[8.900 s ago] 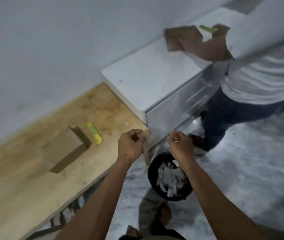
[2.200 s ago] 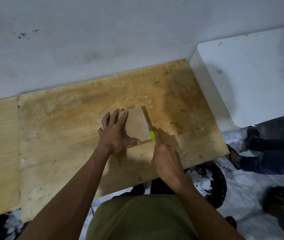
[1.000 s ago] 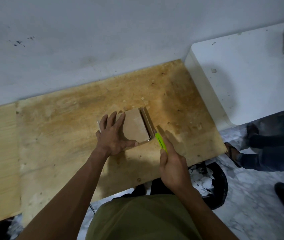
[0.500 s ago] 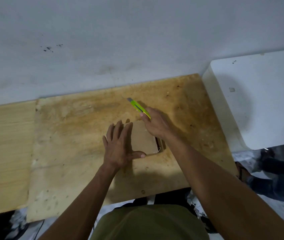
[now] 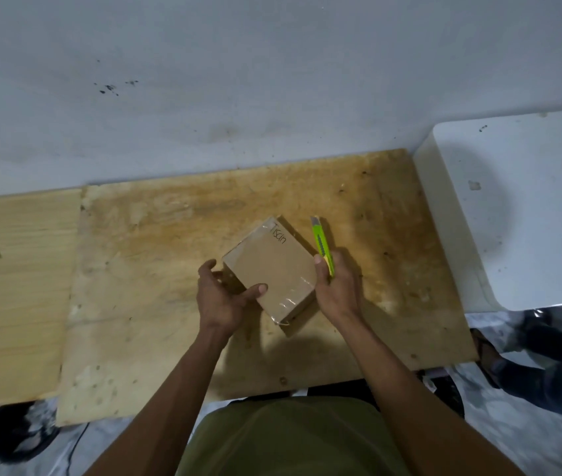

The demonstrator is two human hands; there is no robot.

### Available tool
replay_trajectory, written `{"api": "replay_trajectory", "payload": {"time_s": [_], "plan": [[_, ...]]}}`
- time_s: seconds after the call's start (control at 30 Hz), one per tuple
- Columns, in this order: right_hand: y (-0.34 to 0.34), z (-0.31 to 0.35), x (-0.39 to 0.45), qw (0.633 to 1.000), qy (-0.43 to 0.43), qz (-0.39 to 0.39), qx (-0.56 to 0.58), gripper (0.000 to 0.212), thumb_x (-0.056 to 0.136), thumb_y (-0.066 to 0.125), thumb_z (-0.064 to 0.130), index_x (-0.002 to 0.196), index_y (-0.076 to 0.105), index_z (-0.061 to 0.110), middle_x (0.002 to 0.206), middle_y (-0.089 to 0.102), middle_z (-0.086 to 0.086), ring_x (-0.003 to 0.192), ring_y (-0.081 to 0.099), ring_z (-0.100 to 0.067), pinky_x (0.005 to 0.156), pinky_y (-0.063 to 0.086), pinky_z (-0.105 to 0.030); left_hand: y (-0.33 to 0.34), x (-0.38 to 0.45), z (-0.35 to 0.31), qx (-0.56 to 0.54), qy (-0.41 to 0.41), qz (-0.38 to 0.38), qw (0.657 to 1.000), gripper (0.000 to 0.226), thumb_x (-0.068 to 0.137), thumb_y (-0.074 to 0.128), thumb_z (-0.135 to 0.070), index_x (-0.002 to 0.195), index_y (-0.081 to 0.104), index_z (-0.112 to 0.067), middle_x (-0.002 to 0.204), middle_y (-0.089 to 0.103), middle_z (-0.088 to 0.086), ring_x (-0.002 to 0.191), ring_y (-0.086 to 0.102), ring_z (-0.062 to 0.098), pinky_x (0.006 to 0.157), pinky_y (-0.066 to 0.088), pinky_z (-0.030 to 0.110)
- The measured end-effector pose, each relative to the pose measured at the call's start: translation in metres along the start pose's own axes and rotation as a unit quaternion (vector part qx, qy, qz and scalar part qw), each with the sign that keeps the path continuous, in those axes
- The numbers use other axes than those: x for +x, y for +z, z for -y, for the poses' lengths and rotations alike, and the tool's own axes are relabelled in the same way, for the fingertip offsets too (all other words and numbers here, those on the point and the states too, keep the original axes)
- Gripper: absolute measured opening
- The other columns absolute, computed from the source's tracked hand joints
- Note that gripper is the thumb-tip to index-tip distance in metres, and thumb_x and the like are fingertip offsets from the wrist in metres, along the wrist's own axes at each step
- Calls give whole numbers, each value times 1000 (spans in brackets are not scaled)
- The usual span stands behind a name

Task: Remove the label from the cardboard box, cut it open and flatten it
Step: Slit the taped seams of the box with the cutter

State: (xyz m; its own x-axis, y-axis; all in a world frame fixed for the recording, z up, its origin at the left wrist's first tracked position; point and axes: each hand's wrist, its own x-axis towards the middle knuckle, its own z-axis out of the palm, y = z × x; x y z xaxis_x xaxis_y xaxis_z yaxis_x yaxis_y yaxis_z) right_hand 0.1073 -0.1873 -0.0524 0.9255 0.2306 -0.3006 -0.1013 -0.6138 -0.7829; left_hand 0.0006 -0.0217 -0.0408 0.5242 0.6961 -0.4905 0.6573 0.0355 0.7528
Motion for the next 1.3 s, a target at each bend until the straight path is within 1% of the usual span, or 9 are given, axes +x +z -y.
{"api": "replay_trajectory", "payload": {"time_s": [0.13, 0.33, 0.43, 0.53, 0.67, 0.83, 0.93, 1.03, 1.3], "plan": [[5, 1, -18, 999, 20, 5, 34, 26, 100, 41, 42, 109, 54, 21, 91, 63, -4, 85, 60, -24, 73, 49, -37, 12, -8, -1, -61, -32, 9, 998, 75, 74, 82, -26, 136, 41, -17, 125, 60, 4, 100, 62, 19, 89, 56, 41], [12, 9, -51, 995, 36, 17, 93, 28, 102, 40, 39, 120, 52, 22, 103, 63, 3, 90, 59, -9, 70, 47, -23, 8, -13, -5, -3, 65, 50, 997, 79, 72, 84, -22, 139, 43, -25, 115, 56, -11, 105, 58, 16, 86, 56, 37], [16, 7, -60, 992, 55, 22, 108, 30, 102, 39, 40, 122, 51, 21, 105, 63, 3, 89, 57, -2, 66, 42, -15, 4, -13, -6, 40, 86, 61, 994, 83, 76, 80, -23, 144, 34, -26, 125, 58, -5, 109, 56, 19, 90, 52, 34], [20, 3, -64, 992, 59, 24, 113, 31, 102, 39, 40, 123, 51, 21, 107, 63, 1, 93, 59, -8, 68, 44, -18, 4, -15, -5, 82, 89, 67, 990, 96, 76, 80, -29, 151, 20, -24, 140, 52, 4, 123, 52, 26, 96, 47, 34], [13, 3, -57, 993, 57, 32, 94, 31, 102, 38, 42, 123, 52, 23, 102, 62, 6, 92, 61, -7, 71, 52, -24, 4, -16, -6, 98, 88, 79, 988, 98, 80, 77, -27, 154, 13, -24, 143, 49, 6, 125, 49, 26, 89, 38, 23], [-11, 22, -1, 996, -43, 61, -57, 32, 100, 43, 42, 121, 56, 22, 97, 66, 1, 89, 63, -21, 71, 50, -33, 4, -15, -6, 99, 68, 99, 988, 101, 83, 74, -25, 155, 3, -28, 144, 49, 8, 127, 48, 27, 96, 40, 26], [-18, 45, 34, 964, -156, 143, -162, 37, 100, 44, 36, 135, 46, 25, 106, 63, -1, 87, 61, -24, 75, 51, -37, 7, -17, -8, 90, 57, 100, 989, 100, 85, 72, -21, 155, 1, -28, 140, 52, 9, 123, 51, 25, 89, 38, 21], [-17, 66, 59, 909, -282, 208, -226, 37, 100, 45, 32, 137, 44, 29, 101, 65, -8, 78, 61, -25, 66, 51, -36, 9, -20, -9, 89, 55, 97, 990, 100, 86, 71, -21, 155, 0, -28, 137, 54, 9, 115, 53, 22, 85, 39, 21], [-4, 108, 100, 779, -373, 331, -381, 33, 102, 40, 31, 132, 51, 22, 88, 61, 0, 70, 55, -19, 51, 33, -27, 10, -22, -11, 78, 50, 95, 991, 99, 86, 70, -19, 155, 0, -28, 129, 57, 8, 99, 49, 15, 79, 40, 21]]}}
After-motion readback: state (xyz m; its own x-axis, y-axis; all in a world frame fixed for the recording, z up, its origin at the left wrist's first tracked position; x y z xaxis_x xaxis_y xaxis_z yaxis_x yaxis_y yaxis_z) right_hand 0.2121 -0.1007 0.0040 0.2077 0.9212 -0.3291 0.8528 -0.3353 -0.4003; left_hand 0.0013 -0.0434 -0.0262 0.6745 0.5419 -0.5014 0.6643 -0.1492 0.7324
